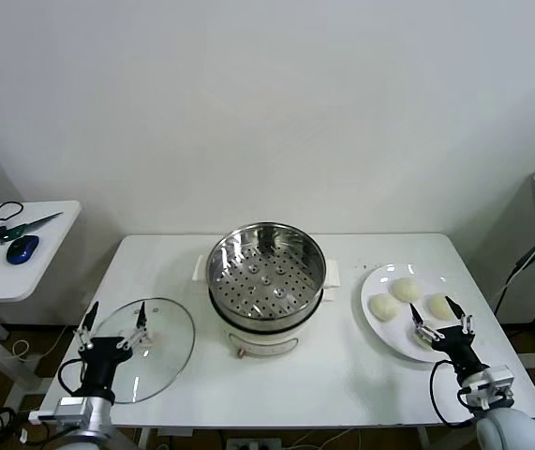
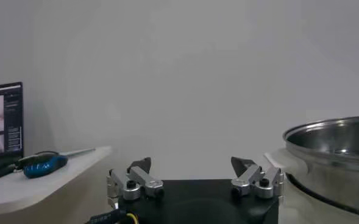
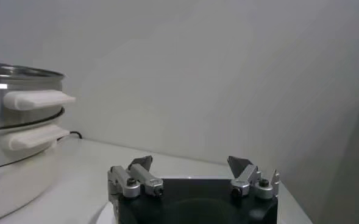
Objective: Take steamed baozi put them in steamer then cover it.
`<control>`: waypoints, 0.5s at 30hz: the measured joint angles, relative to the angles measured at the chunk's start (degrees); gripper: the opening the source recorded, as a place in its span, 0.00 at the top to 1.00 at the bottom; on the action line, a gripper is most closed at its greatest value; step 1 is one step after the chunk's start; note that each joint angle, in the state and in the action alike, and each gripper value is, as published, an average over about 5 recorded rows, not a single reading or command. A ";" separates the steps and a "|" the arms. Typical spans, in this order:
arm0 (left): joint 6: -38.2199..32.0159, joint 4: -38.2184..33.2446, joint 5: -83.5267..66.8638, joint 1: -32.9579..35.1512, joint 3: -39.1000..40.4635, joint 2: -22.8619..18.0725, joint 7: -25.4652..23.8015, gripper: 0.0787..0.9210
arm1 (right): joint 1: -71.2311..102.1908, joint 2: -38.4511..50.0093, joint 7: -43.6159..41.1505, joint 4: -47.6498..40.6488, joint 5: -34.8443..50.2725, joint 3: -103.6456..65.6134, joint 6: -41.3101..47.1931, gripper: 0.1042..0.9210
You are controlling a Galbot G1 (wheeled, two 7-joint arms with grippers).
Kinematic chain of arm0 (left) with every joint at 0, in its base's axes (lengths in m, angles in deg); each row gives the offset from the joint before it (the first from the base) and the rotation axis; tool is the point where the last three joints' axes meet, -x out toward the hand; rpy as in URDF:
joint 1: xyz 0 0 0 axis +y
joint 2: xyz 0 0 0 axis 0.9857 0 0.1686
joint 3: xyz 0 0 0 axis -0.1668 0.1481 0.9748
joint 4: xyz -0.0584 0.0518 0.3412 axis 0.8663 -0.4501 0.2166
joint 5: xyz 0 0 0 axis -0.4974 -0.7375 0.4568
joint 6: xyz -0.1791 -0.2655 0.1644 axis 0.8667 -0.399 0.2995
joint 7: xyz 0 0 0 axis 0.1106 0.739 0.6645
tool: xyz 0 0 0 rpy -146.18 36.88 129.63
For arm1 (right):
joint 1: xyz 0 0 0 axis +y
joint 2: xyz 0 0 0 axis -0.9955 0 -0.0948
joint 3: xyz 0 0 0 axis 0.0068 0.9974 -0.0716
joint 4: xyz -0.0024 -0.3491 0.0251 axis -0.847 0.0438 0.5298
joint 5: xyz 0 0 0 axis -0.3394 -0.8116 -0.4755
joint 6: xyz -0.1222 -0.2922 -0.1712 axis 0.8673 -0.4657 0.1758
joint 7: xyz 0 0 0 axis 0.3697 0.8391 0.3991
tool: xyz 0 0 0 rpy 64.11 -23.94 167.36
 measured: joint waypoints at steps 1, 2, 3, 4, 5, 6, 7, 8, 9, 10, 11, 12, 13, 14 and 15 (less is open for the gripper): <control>0.02 0.00 0.00 -0.02 0.05 0.04 0.07 0.12 | -0.28 0.47 -0.49 -0.19 -0.39 0.11 0.36 0.12; 0.05 0.00 0.01 -0.03 0.10 0.09 0.15 0.12 | -0.60 0.97 -1.05 -0.41 -0.79 0.23 0.70 0.12; 0.09 0.01 0.03 -0.06 0.20 0.19 0.28 0.12 | -1.25 2.02 -2.21 -0.88 -1.58 0.49 1.40 0.12; 0.13 0.03 0.05 -0.10 0.32 0.31 0.44 0.12 | -2.00 3.21 -3.55 -1.44 -2.40 0.79 2.04 0.12; 0.16 0.05 0.07 -0.13 0.45 0.43 0.59 0.12 | -2.85 4.53 -5.06 -2.13 -3.23 1.17 2.60 0.12; 0.17 0.08 0.09 -0.16 0.58 0.57 0.71 0.12 | -3.88 5.99 -6.78 -2.96 -4.09 1.65 3.08 0.12; 0.17 0.11 0.11 -0.18 0.68 0.71 0.83 0.12 | -5.06 7.53 -8.63 -3.92 -4.96 2.22 3.47 0.12; 0.16 0.15 0.10 -0.20 0.75 0.84 0.92 0.12 | -6.39 9.09 -10.53 -4.98 -5.84 2.93 3.74 0.12; 0.16 0.19 0.07 -0.22 0.81 0.98 1.00 0.12 | -7.96 10.70 -12.57 -6.21 -6.79 3.83 3.92 0.12; 0.15 0.26 0.02 -0.25 0.84 1.11 1.08 0.12 | -9.72 12.26 -14.64 -7.55 -7.77 4.89 4.02 0.12; 0.13 0.34 -0.04 -0.28 0.85 1.24 1.15 0.12 | -11.61 13.72 -16.69 -8.93 -8.76 6.08 4.04 0.12; 0.11 0.45 -0.13 -0.31 0.86 1.38 1.21 0.12 | -13.75 15.11 -18.78 -10.43 -9.81 7.49 3.98 0.12; 0.09 0.56 -0.24 -0.34 0.87 1.51 1.27 0.12 | -16.06 16.38 -20.88 -11.98 -10.90 9.05 3.86 0.12; 0.07 0.67 -0.35 -0.36 0.88 1.64 1.33 0.12 | -18.48 17.47 -22.90 -13.54 -11.99 10.75 3.69 0.12; 0.05 0.79 -0.46 -0.41 0.88 1.76 1.38 0.12 | -21.12 18.45 -24.94 -15.18 -13.16 12.67 3.47 0.12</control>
